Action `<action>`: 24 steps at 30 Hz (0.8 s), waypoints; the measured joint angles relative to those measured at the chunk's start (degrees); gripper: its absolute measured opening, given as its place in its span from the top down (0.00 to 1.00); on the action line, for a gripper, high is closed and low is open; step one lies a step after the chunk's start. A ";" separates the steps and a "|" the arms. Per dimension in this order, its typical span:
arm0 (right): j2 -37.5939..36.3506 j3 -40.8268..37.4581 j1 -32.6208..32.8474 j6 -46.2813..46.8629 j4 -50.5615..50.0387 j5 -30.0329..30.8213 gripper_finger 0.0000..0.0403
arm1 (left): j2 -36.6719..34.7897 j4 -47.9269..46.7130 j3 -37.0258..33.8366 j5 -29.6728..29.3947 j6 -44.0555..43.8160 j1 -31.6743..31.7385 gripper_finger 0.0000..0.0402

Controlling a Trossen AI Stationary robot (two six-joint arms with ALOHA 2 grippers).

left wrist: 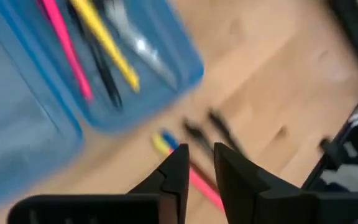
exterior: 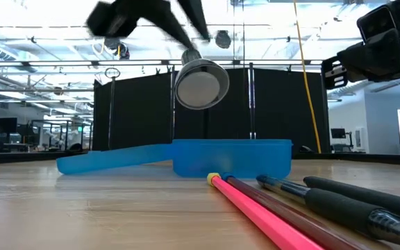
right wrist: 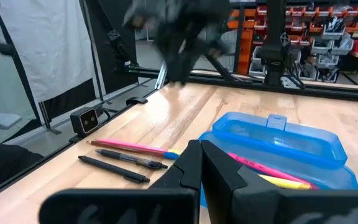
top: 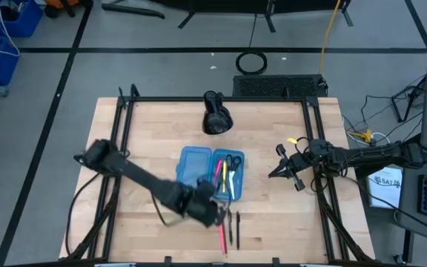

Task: Pick & place school supplies into a supply box
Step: Put the pink pen into the blue supply box

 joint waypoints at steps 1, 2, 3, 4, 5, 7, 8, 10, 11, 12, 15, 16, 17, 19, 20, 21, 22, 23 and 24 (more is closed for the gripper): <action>-0.02 0.00 -0.02 -0.02 -0.03 0.00 1.00 | 1.58 0.61 -0.08 0.32 -1.83 -1.10 0.83; 0.00 -0.01 -0.01 -0.02 -0.02 0.02 1.00 | 3.15 1.76 -0.11 0.44 -3.40 -1.89 0.84; 0.03 -0.01 -0.01 -0.07 -0.02 0.04 1.00 | 4.64 3.28 -0.11 0.51 -4.82 -2.58 0.84; 0.03 -0.02 -0.01 -0.14 0.00 0.13 1.00 | 6.14 4.95 -0.11 0.52 -5.44 -3.14 0.84; 0.00 -0.01 -0.02 -0.18 0.09 0.25 1.00 | 7.69 7.49 -0.11 0.71 -5.21 -3.49 0.84; 0.03 -0.02 0.00 -0.20 0.62 0.28 1.00 | 10.71 13.22 -0.09 2.52 -3.42 -3.97 0.84; 0.03 -0.02 -0.02 -0.24 0.93 0.30 1.00 | 12.16 15.62 -0.09 3.48 -2.48 -4.00 0.84; 0.03 0.00 -0.01 -0.26 1.41 0.32 1.00 | 14.35 19.76 -0.11 4.41 -0.54 -4.01 0.85; 0.03 0.00 -0.01 -0.29 1.69 0.33 1.00 | 15.06 20.67 -0.11 4.61 0.10 -3.96 0.85; 0.01 -0.02 -0.02 -0.26 1.84 0.33 1.00 | 15.32 21.04 -0.11 4.70 0.21 -3.96 0.85; 0.00 -0.02 -0.02 -0.17 1.84 0.39 1.00 | 15.46 19.14 -0.11 4.62 0.26 -3.81 0.85; 0.00 -0.02 -0.02 -0.16 1.82 0.39 1.00 | 15.46 18.46 -0.11 4.43 0.23 -3.82 0.85; 0.03 0.00 -0.02 -0.16 1.80 0.42 1.00 | 15.46 17.74 -0.11 4.39 0.18 -3.83 0.85; 0.03 -0.01 -0.01 -0.16 1.80 0.44 1.00 | 15.46 16.92 -0.11 5.10 -0.11 -3.83 0.85; 0.03 0.00 -0.02 -0.16 1.78 0.46 1.00 | 15.46 16.90 -0.11 5.53 -0.27 -3.83 0.85; 0.03 0.00 -0.02 -0.16 1.80 0.46 1.00 | 15.52 16.85 -0.11 5.58 -0.31 -3.83 0.85; 0.03 -0.02 -0.02 -0.20 1.80 0.46 1.00 | 15.81 16.87 -0.09 5.54 -0.44 -3.80 0.85; 0.03 -0.01 -0.02 -0.20 1.78 0.48 1.00 | 16.02 16.90 -0.09 5.48 -0.77 -3.78 0.85; 0.03 -0.01 -0.01 -0.18 1.74 0.46 1.00 | 16.21 16.65 -0.09 5.45 -0.92 -3.75 0.85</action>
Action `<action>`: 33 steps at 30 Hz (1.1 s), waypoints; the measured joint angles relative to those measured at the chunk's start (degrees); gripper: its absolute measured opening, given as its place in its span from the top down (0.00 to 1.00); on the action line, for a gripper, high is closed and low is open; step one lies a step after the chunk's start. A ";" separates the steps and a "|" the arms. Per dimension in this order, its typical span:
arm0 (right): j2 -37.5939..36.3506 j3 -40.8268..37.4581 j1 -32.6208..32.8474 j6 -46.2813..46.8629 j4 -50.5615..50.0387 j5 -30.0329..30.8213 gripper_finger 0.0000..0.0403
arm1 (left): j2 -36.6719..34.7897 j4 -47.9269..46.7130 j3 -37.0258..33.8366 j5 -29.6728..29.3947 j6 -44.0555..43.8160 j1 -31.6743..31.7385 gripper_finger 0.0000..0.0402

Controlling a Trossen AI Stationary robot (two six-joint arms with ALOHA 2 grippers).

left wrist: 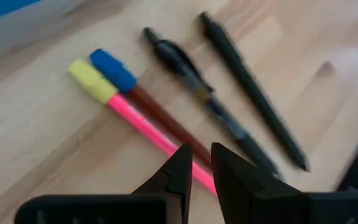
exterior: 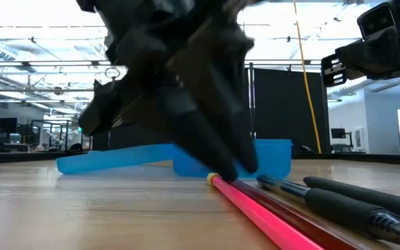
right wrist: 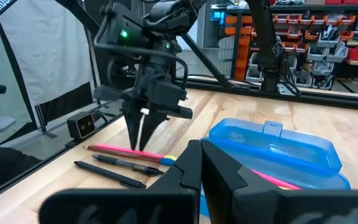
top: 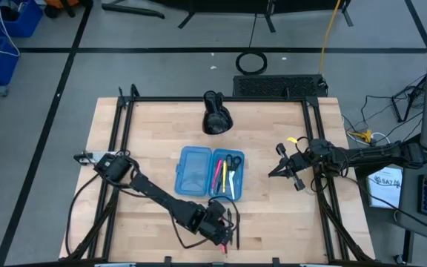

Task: Pick & place school supplies into a supply box
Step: Put the pink pen into the blue supply box

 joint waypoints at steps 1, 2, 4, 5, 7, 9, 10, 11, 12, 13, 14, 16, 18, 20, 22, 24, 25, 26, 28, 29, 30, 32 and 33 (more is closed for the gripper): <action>0.00 0.01 -0.01 0.00 0.01 0.02 1.00 | 0.06 -0.31 -0.02 -0.01 -0.03 0.05 0.85; 0.00 -0.01 -0.01 -0.02 0.01 0.00 1.00 | 0.06 -0.19 -0.04 -0.06 -0.05 0.11 0.85; 0.00 0.01 0.00 -0.02 -0.01 0.02 1.00 | 0.13 0.64 0.03 -0.16 -0.05 0.36 0.85; 0.00 -0.01 -0.01 -0.02 -0.01 0.02 1.00 | 0.23 0.94 0.04 -0.16 -0.03 0.36 0.85; 0.00 -0.01 0.01 -0.04 -0.01 0.02 1.00 | 0.52 0.77 0.02 -0.10 0.19 0.57 0.85; 0.00 -0.01 0.01 -0.04 -0.01 0.02 1.00 | 1.05 0.94 0.02 -0.06 -0.24 0.68 0.85; 0.00 0.01 0.01 -0.05 -0.01 0.02 1.00 | 1.09 0.81 0.02 0.05 -0.43 0.69 0.85; 0.00 0.01 -0.01 -0.07 -0.01 0.00 1.00 | 1.09 0.63 0.02 0.32 -0.46 0.67 0.85; 0.00 0.00 0.00 -0.05 -0.01 0.00 1.00 | 1.09 0.39 0.03 0.47 -0.56 0.67 0.85; 0.00 0.00 -0.01 0.00 -0.01 0.01 1.00 | 1.09 0.30 0.04 0.47 -0.93 0.67 0.85; 0.00 0.00 0.00 0.00 -0.01 0.00 1.00 | 1.09 0.07 0.04 0.47 -1.29 0.56 0.85; -0.02 0.01 0.01 -0.02 -0.01 0.00 1.00 | 1.09 -0.76 0.04 0.51 -1.98 0.33 0.85; 0.00 0.01 -0.01 0.00 -0.03 0.00 1.00 | 1.11 -1.11 0.04 1.05 -2.68 0.04 0.85; 0.00 0.00 -0.01 -0.01 -0.03 0.00 1.00 | 1.11 -2.06 0.03 1.83 -3.72 -0.29 0.85; 0.00 -0.01 -0.01 -0.03 -0.03 0.00 1.00 | 1.11 -2.69 0.04 2.18 -4.36 -0.55 0.85; 0.00 0.01 -0.01 -0.04 -0.03 0.00 1.00 | 1.11 -2.15 0.04 1.73 -3.39 -0.62 0.85; 0.00 0.01 -0.01 -0.04 -0.03 0.00 1.00 | 1.05 -1.84 0.04 1.57 -2.73 -0.62 0.85; -0.01 0.01 0.00 -0.04 -0.03 0.00 1.00 | 0.82 -1.81 0.02 1.56 -2.29 -0.62 0.85; 0.00 -0.01 -0.01 0.00 -0.03 0.00 1.00 | 0.05 -1.86 0.00 1.99 -2.17 -0.50 0.85; 0.00 0.00 0.00 0.00 -0.03 0.00 1.00 | -0.67 -2.31 0.00 2.26 -2.13 -0.49 0.85; 0.00 0.01 -0.01 0.00 -0.03 0.00 1.00 | -1.41 -2.95 0.00 2.69 -2.12 -0.49 0.85; 0.00 0.00 0.00 0.01 -0.03 0.00 1.00 | -3.12 -3.99 0.00 2.23 -2.01 -0.49 0.85; 0.00 -0.01 -0.01 0.02 -0.03 0.00 1.00 | -3.96 -5.23 0.00 1.01 -1.94 -0.49 0.85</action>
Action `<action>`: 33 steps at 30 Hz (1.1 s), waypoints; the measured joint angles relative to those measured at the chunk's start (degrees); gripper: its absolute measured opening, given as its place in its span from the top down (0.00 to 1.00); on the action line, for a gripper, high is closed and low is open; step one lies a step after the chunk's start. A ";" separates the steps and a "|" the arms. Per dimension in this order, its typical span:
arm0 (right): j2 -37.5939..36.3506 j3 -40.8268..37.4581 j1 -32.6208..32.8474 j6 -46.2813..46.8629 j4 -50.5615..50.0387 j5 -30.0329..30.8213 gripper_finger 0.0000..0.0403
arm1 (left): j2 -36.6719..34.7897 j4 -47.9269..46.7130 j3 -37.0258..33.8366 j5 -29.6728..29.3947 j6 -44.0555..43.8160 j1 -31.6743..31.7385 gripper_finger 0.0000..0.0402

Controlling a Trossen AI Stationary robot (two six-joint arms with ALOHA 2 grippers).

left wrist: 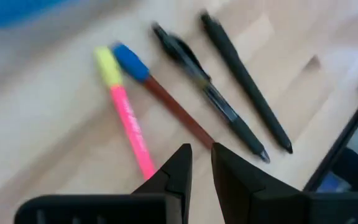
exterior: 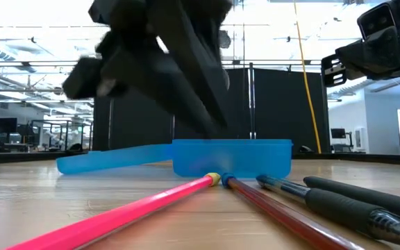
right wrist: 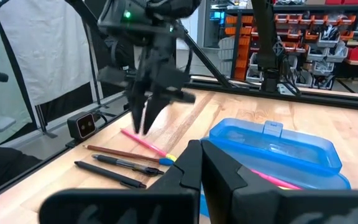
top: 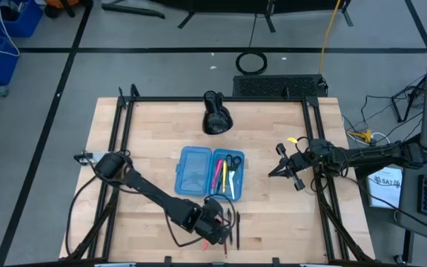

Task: Pick & place school supplies into a supply box
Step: Put the pink pen into the blue supply box

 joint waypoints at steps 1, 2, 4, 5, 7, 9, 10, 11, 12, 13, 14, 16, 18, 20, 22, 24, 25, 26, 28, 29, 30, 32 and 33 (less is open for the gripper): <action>-0.02 0.02 0.02 0.00 0.02 0.00 1.00 | -0.78 -1.19 0.00 -1.36 0.12 0.00 0.85; -0.02 0.01 0.01 0.00 0.02 0.00 1.00 | -1.57 -2.08 0.00 -2.82 0.58 0.03 0.85; -0.02 0.02 0.00 0.00 0.06 0.00 1.00 | -2.23 -3.71 0.04 -4.43 2.02 0.55 0.85; -0.02 0.02 0.02 0.00 0.08 0.00 1.00 | -2.23 -4.14 0.04 -4.29 3.34 0.96 0.85; 0.00 0.02 0.02 0.02 0.09 0.00 1.00 | -1.56 -5.05 0.04 -2.04 6.66 2.02 0.85; -0.04 0.01 0.01 0.02 0.09 0.00 1.00 | -0.14 -4.68 0.04 2.05 7.18 3.35 0.84; -0.01 0.02 0.01 0.02 0.08 0.00 1.00 | 0.40 -5.22 0.02 4.05 7.20 3.98 0.84; 0.01 0.00 0.00 0.02 0.20 0.00 1.00 | 0.86 -6.17 0.00 5.16 7.22 4.60 0.84; 0.04 0.00 0.02 0.02 0.25 0.00 1.00 | 0.94 -7.35 -0.06 5.37 7.22 5.05 0.84; 0.02 0.00 0.00 0.02 0.13 0.00 1.00 | 0.91 -8.45 -0.07 5.33 7.32 5.43 0.84; 0.04 0.01 0.01 0.04 0.11 0.00 1.00 | 0.80 -8.88 -0.07 5.20 7.43 5.78 0.84; 0.04 0.02 0.01 0.04 0.09 0.00 1.00 | 0.75 -9.07 -0.02 4.94 7.92 6.46 0.84; 0.04 0.01 0.02 0.03 0.04 0.00 1.00 | 0.77 -9.12 0.16 5.68 8.58 7.03 0.84; 0.06 0.00 0.02 0.00 0.04 0.00 1.00 | 0.77 -8.98 0.83 7.61 9.08 7.48 0.84; 0.04 0.00 0.02 -0.02 0.04 0.00 1.00 | 0.66 -8.80 0.90 8.31 8.22 7.79 0.84; 0.07 0.02 0.01 -0.06 0.02 0.00 1.00 | 0.71 -9.01 0.90 8.32 8.17 7.93 0.84; 0.07 0.02 0.02 -0.08 0.02 0.03 1.00 | 0.72 -9.21 0.94 8.31 8.19 7.93 0.84; 0.07 0.02 0.01 -0.07 0.02 0.26 1.00 | 0.72 -9.34 1.24 8.31 8.21 7.94 0.84; 0.07 0.02 0.00 -0.02 -0.01 1.44 1.00 | 0.72 -8.98 1.81 8.27 8.48 7.93 0.84; 0.07 0.01 0.01 -0.04 -0.21 2.17 1.00 | 0.70 -8.80 1.90 7.64 8.96 7.92 0.84; 0.07 0.01 0.01 -0.04 -0.54 2.71 1.00 | 0.70 -8.51 1.90 6.63 9.61 7.81 0.84; 0.09 0.02 0.00 0.00 -0.58 2.75 1.00 | 0.72 -6.53 1.88 5.69 12.30 7.34 0.84; 0.07 0.02 0.00 0.01 -0.49 2.73 1.00 | 0.72 -4.70 1.88 5.71 14.37 7.07 0.84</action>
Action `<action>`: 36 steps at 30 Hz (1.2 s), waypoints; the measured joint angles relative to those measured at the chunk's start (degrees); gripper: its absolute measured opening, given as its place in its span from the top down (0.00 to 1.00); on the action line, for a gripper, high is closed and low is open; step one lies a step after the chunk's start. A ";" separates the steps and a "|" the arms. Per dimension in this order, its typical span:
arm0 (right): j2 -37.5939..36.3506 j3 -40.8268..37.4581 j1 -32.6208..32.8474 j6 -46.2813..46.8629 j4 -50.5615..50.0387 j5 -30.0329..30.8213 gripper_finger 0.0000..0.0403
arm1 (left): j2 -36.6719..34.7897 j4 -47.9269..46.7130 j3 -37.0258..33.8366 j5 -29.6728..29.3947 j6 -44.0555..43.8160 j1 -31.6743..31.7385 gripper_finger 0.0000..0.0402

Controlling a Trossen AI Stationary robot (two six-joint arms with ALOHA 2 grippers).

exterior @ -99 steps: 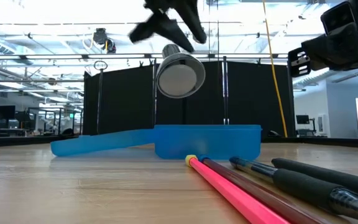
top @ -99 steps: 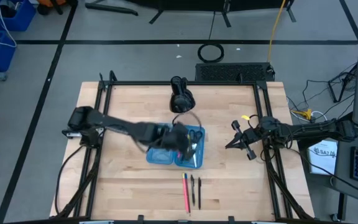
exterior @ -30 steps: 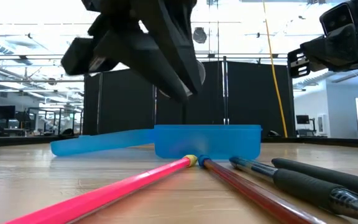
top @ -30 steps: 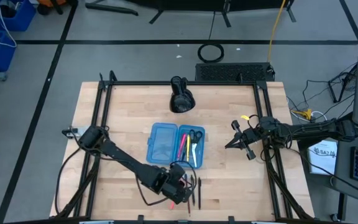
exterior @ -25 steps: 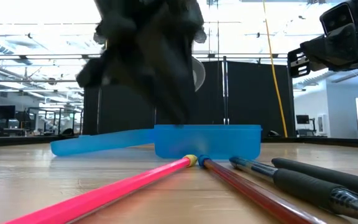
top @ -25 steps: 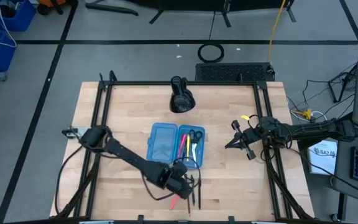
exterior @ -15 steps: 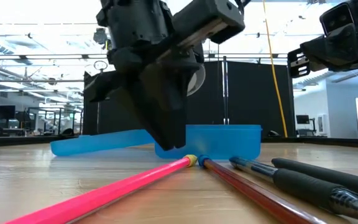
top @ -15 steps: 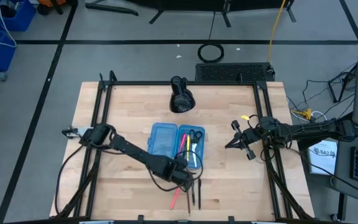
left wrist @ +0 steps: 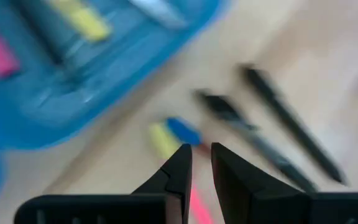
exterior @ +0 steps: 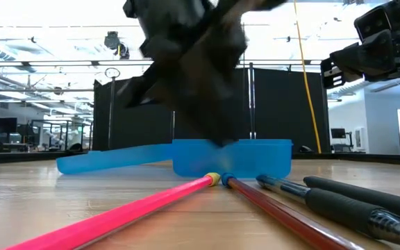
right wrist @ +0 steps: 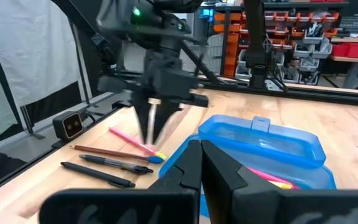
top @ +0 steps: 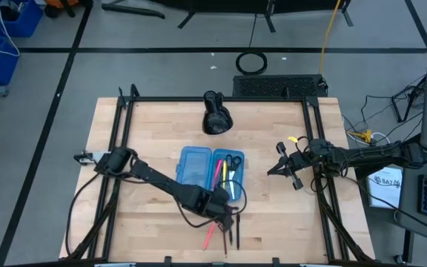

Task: Pick & place school supplies into a supply box
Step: Put the pink pen into the blue supply box

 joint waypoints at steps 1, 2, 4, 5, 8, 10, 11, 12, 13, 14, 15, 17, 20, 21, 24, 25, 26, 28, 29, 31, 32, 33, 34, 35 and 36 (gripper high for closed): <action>0.00 -0.01 0.00 0.01 0.04 -0.07 1.00 | 0.00 1.92 0.00 0.62 2.21 -0.28 0.84; 0.00 -0.01 0.00 0.01 0.03 -0.07 1.00 | 0.00 3.95 0.00 1.50 4.20 -0.51 0.84; 0.00 0.00 0.02 0.58 0.03 -0.11 1.00 | 0.00 8.13 0.00 3.27 5.80 -0.98 0.84; 0.00 0.00 0.01 0.94 0.06 -0.11 1.00 | 0.00 10.19 0.00 4.60 5.88 -1.09 0.84; 0.00 0.00 0.00 1.13 0.09 -0.15 1.00 | 0.00 15.87 0.00 6.70 5.44 -1.44 0.84; 0.00 -0.01 0.00 1.13 0.08 -0.15 1.00 | -0.01 19.10 0.00 6.74 2.47 -1.28 0.84; 0.00 0.00 0.00 1.13 0.08 -0.15 1.00 | 0.00 20.16 0.00 6.97 1.80 -1.12 0.84; 0.00 0.00 0.01 1.13 0.10 -0.18 1.00 | -0.02 21.58 0.00 7.28 0.95 -1.01 0.84; 0.00 0.00 0.00 1.11 0.10 -0.18 1.00 | -0.02 23.48 0.00 7.32 0.35 -0.85 0.84; 0.00 0.00 0.00 1.09 0.08 -0.18 1.00 | 0.02 25.18 0.13 7.06 0.21 -0.76 0.84; 0.00 -0.01 0.02 1.08 0.08 -0.18 1.00 | 0.08 26.04 1.14 6.39 0.31 -0.74 0.84; 0.00 -0.01 0.00 1.04 0.08 -0.18 1.00 | 0.13 26.38 4.65 5.11 2.68 -0.83 0.84; 0.00 -0.02 0.00 0.95 0.08 -0.20 1.00 | 0.00 18.84 12.60 0.53 7.52 -1.74 0.84; 0.00 -0.02 0.02 0.93 0.08 -0.20 1.00 | 0.00 14.85 15.53 -1.12 8.64 -2.11 0.84; 0.00 0.00 0.00 0.63 0.08 -0.20 1.00 | -0.03 3.57 23.53 -7.34 10.08 -3.25 0.84; 0.00 -0.01 0.00 0.62 0.08 -0.20 1.00 | -0.09 0.97 25.41 -9.50 10.34 -3.63 0.84; 0.00 0.00 0.02 0.62 0.08 -0.20 1.00 | -0.17 -1.37 26.77 -11.53 10.36 -4.06 0.85; 0.00 -0.02 0.02 0.60 0.08 -0.20 1.00 | -0.16 -4.86 28.68 -14.31 9.43 -4.87 0.87; 0.00 -0.02 0.00 0.62 0.08 -0.20 1.00 | -0.04 -5.39 28.88 -14.92 8.23 -5.17 0.89; 0.00 0.00 0.00 0.65 0.06 -0.20 1.00 | 1.51 -4.54 29.14 -14.63 6.61 -5.40 0.95; 0.02 0.00 0.00 0.61 0.06 -0.22 1.00 | 2.53 -4.97 29.13 -13.75 6.37 -5.52 0.97; 0.01 0.00 0.00 0.43 0.05 -0.21 1.00 | 4.02 -6.18 29.05 -12.46 5.91 -5.50 0.98; 0.00 -0.01 0.01 0.16 -0.01 -0.20 1.00 | 5.33 -7.27 28.90 -11.13 5.44 -5.27 0.98; -0.02 -0.02 0.00 0.04 -0.29 -0.20 1.00 | 6.66 -8.88 28.83 -9.90 4.85 -4.98 0.98; 0.02 -0.01 0.01 0.00 -0.39 -0.20 1.00 | 7.66 -11.35 28.77 -9.17 4.32 -4.64 0.97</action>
